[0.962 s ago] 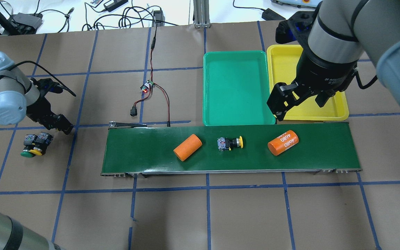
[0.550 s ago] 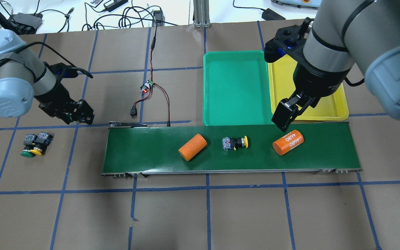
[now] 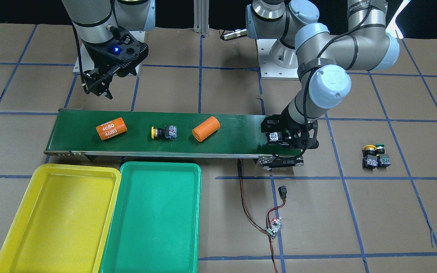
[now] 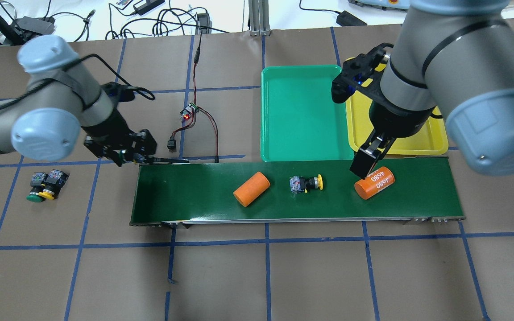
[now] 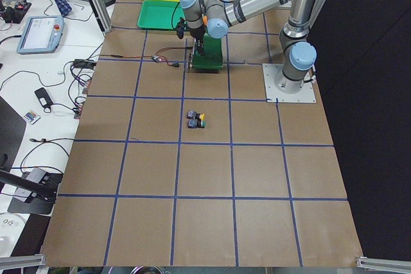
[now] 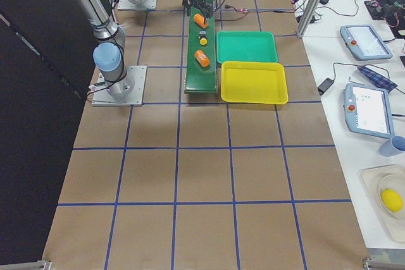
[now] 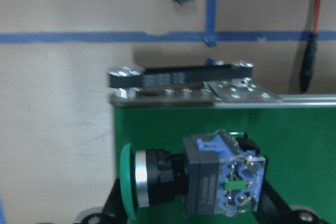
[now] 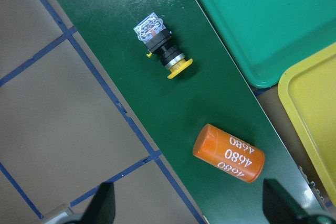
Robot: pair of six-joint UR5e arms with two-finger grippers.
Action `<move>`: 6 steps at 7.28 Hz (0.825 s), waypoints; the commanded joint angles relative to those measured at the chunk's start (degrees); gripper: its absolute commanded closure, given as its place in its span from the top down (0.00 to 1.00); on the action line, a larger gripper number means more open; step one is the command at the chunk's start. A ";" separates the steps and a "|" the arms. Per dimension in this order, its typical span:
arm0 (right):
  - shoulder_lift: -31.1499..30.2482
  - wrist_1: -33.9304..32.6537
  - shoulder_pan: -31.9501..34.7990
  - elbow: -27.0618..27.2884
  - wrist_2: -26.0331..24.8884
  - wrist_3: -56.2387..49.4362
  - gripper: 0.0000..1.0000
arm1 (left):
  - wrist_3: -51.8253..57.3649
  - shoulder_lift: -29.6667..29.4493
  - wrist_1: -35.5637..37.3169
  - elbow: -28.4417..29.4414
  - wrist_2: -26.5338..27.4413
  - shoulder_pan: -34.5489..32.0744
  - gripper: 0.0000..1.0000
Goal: Sort buttons by color to trays
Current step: 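Lower right gripper onto yellow-capped button while left gripper holds green button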
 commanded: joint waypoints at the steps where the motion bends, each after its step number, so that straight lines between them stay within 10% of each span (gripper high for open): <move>1: -0.27 -0.68 -0.23 1.05 -0.41 -4.03 1.00 | -2.47 -0.65 0.57 -1.70 -0.08 -1.28 1.00; 6: 2.51 -0.86 -0.49 2.36 4.74 -8.17 1.00 | 15.64 -3.36 -6.73 11.30 0.71 10.99 1.00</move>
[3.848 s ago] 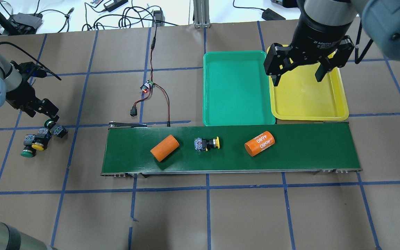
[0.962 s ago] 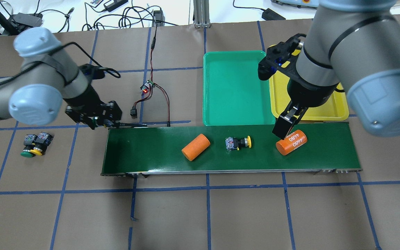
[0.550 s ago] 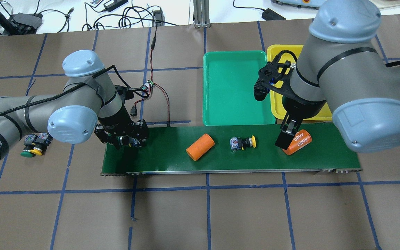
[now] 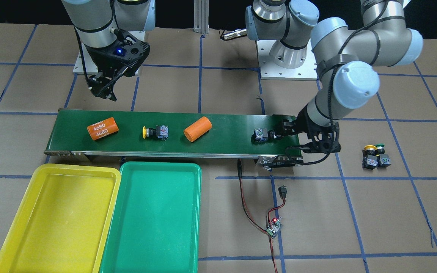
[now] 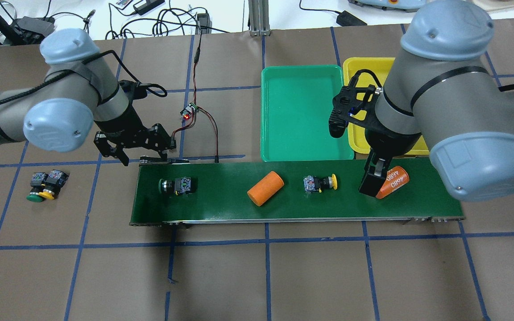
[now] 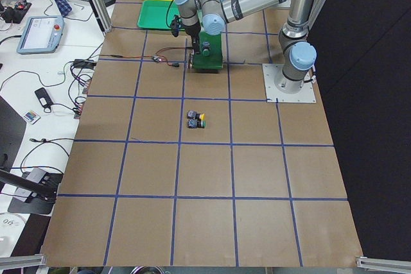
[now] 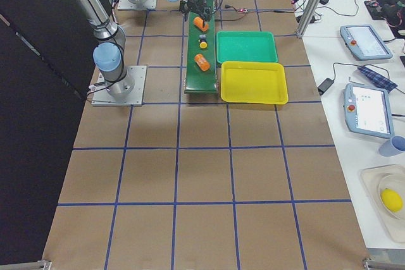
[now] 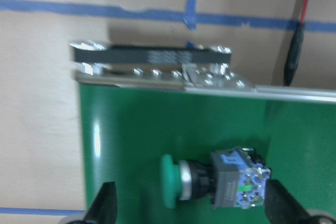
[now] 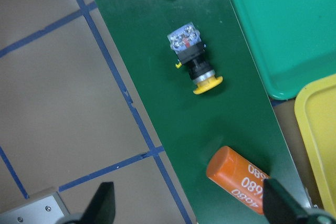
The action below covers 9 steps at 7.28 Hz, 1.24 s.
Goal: Sort buttons by color to trays
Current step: 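Lower right gripper onto yellow-capped button while left gripper holds green button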
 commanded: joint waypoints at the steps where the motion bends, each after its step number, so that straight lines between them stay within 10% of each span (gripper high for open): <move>1: 2.66 0.00 -0.07 0.66 3.32 -0.92 1.00 | 16.07 -5.15 0.64 4.11 0.67 9.33 1.00; 5: 6.78 -13.66 -1.21 4.07 1.04 -10.49 1.00 | 33.78 -9.92 6.09 3.34 1.98 25.77 1.00; 9: 6.53 -18.01 -3.67 11.73 0.86 -18.39 1.00 | 34.33 -14.56 9.59 2.98 1.73 28.36 1.00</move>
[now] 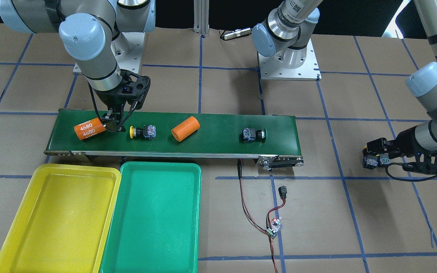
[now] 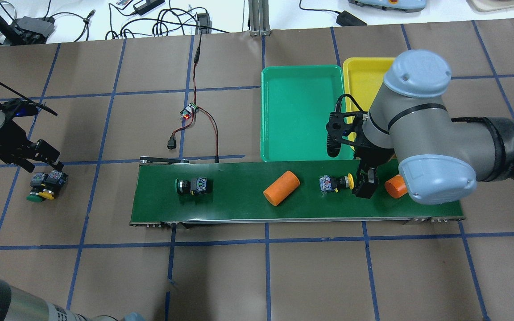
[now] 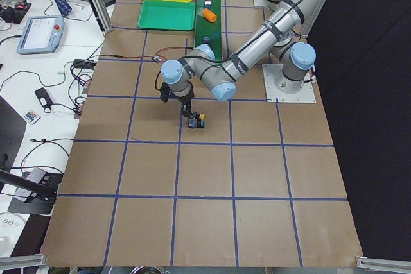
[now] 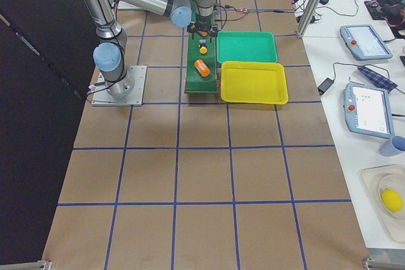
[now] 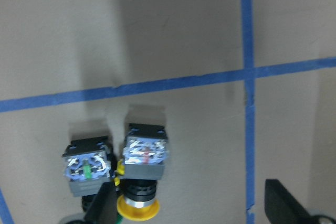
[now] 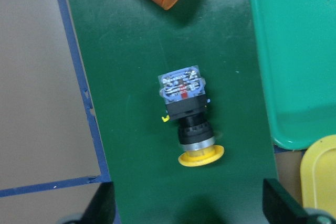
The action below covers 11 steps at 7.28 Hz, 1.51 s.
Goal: Sort buttons by color to trays
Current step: 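Lower right gripper onto yellow-capped button while left gripper holds green button, then lift the yellow-capped button with the right gripper and drop it into the yellow tray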
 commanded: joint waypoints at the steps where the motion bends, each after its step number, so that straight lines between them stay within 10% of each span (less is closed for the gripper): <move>1: 0.11 -2.76 -2.37 3.19 0.07 -4.69 1.00 | 0.58 -3.87 6.58 -0.77 -0.44 0.06 1.00; 11: 2.48 -7.61 -5.20 6.10 -0.02 -9.54 0.91 | 1.65 -0.91 12.51 -10.17 2.89 -3.36 1.00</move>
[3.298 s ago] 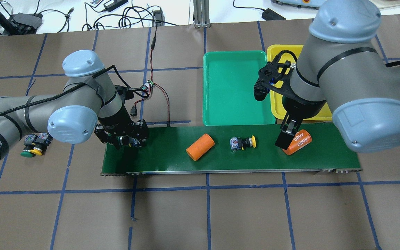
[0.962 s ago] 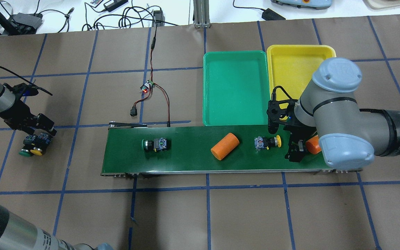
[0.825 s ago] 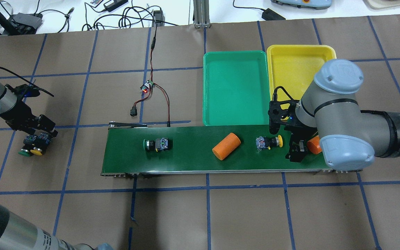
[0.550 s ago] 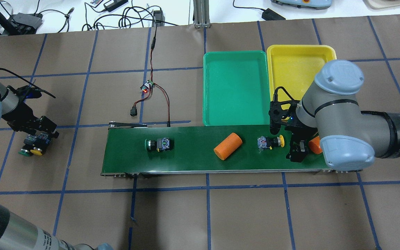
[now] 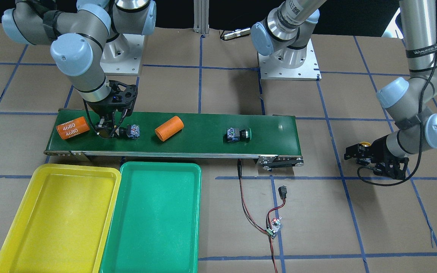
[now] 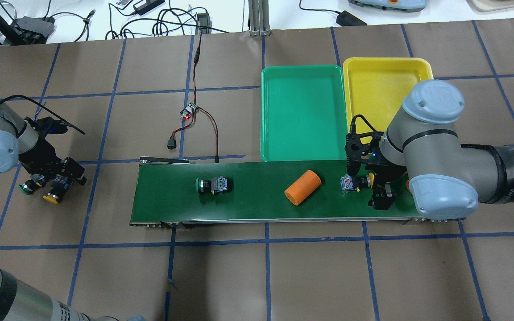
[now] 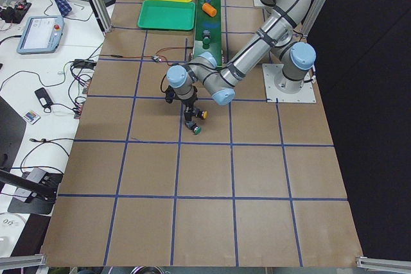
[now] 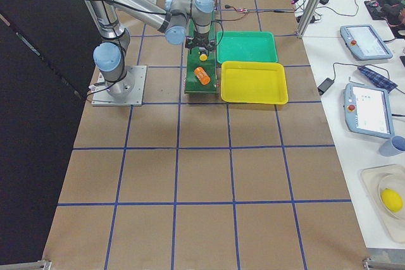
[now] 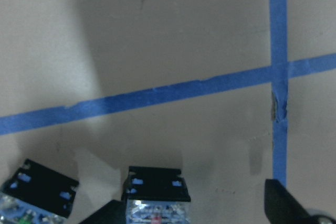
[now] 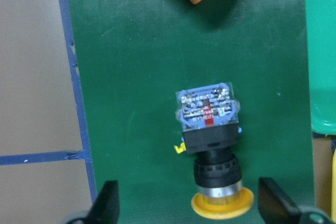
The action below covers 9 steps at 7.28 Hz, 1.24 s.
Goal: Sort buttons by color to trays
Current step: 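Lift the yellow-capped button with the right gripper and drop it into the yellow tray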
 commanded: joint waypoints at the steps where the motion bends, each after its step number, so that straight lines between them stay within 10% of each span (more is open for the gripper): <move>1: 1.22 -0.19 0.00 -0.21 -0.03 -0.10 0.91 | -0.48 2.14 1.20 -2.33 1.44 -2.09 1.00; 5: 1.31 -1.68 0.00 -0.13 -2.84 -0.18 0.25 | 0.04 3.03 1.20 -1.55 3.37 -3.34 1.00; 9: 2.18 -2.13 -0.09 -5.28 -2.84 0.52 0.17 | 3.62 2.59 1.29 -2.69 3.20 -2.64 1.00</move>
